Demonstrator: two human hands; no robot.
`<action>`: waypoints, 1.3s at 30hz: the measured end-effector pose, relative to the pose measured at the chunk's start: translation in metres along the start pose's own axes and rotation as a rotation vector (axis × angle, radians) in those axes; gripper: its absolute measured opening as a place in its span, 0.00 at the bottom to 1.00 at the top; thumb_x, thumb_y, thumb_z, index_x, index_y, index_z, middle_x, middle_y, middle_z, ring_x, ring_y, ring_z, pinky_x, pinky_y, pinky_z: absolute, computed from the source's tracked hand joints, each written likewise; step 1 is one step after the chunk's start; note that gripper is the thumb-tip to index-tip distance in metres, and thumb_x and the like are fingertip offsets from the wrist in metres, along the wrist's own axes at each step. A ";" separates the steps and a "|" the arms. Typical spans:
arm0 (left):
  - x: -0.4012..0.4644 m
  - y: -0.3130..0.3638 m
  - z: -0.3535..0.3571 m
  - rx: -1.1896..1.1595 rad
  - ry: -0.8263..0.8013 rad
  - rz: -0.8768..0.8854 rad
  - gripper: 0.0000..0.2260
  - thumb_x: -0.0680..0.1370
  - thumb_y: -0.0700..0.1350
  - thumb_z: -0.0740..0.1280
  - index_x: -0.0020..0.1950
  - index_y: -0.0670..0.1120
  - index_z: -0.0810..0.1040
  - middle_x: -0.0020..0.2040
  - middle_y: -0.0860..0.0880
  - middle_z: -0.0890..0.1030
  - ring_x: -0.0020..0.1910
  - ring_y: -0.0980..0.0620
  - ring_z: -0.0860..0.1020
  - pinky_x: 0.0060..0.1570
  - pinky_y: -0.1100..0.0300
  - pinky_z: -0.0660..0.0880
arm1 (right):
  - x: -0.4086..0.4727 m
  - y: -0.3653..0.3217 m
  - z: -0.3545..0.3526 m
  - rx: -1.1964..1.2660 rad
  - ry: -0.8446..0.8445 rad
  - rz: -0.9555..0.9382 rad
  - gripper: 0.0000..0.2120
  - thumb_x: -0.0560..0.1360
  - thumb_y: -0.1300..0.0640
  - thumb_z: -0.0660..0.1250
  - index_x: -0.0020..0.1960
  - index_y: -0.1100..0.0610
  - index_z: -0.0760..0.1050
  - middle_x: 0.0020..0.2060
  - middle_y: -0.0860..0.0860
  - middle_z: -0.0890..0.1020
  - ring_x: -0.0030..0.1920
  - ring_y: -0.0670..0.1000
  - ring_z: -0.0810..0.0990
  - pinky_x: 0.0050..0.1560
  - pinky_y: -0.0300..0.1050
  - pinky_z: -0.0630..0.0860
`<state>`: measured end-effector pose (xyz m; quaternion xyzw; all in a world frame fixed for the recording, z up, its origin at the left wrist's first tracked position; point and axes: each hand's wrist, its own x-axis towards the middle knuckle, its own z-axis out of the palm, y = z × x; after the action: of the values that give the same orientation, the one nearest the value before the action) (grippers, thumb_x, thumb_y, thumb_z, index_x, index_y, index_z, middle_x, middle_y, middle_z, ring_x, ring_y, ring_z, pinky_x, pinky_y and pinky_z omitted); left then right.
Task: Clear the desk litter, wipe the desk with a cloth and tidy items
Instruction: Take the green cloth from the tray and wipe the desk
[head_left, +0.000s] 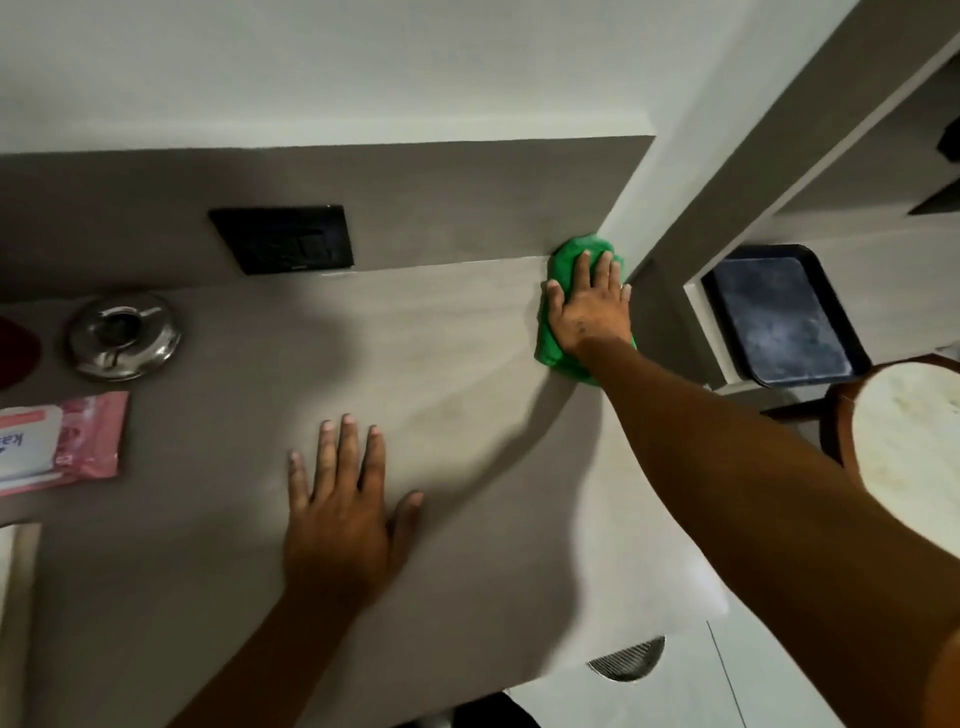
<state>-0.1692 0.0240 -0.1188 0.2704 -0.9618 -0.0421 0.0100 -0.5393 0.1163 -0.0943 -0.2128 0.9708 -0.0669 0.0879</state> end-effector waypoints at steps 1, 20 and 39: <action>0.001 -0.001 0.002 0.005 0.010 -0.001 0.35 0.79 0.66 0.51 0.79 0.44 0.59 0.81 0.40 0.56 0.81 0.40 0.50 0.77 0.35 0.50 | 0.005 -0.006 0.001 -0.003 -0.002 0.015 0.37 0.79 0.36 0.43 0.81 0.57 0.46 0.80 0.61 0.47 0.80 0.61 0.44 0.78 0.61 0.44; 0.022 0.012 -0.026 -0.387 -0.199 -0.221 0.39 0.70 0.79 0.43 0.71 0.59 0.66 0.82 0.50 0.53 0.81 0.45 0.44 0.76 0.36 0.39 | -0.303 0.005 0.013 0.306 0.063 -0.078 0.37 0.75 0.29 0.56 0.76 0.51 0.61 0.72 0.52 0.70 0.70 0.54 0.68 0.69 0.55 0.70; 0.183 0.260 -0.079 -1.512 -0.443 -0.330 0.20 0.68 0.31 0.71 0.58 0.44 0.76 0.51 0.44 0.85 0.49 0.44 0.84 0.51 0.48 0.82 | -0.215 0.144 -0.057 1.649 -0.064 0.658 0.17 0.73 0.73 0.67 0.59 0.59 0.75 0.51 0.59 0.84 0.48 0.60 0.85 0.39 0.49 0.83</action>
<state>-0.4567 0.1434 -0.0181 0.3144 -0.6001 -0.7356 -0.0072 -0.4164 0.3423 -0.0322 0.2063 0.6228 -0.7103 0.2550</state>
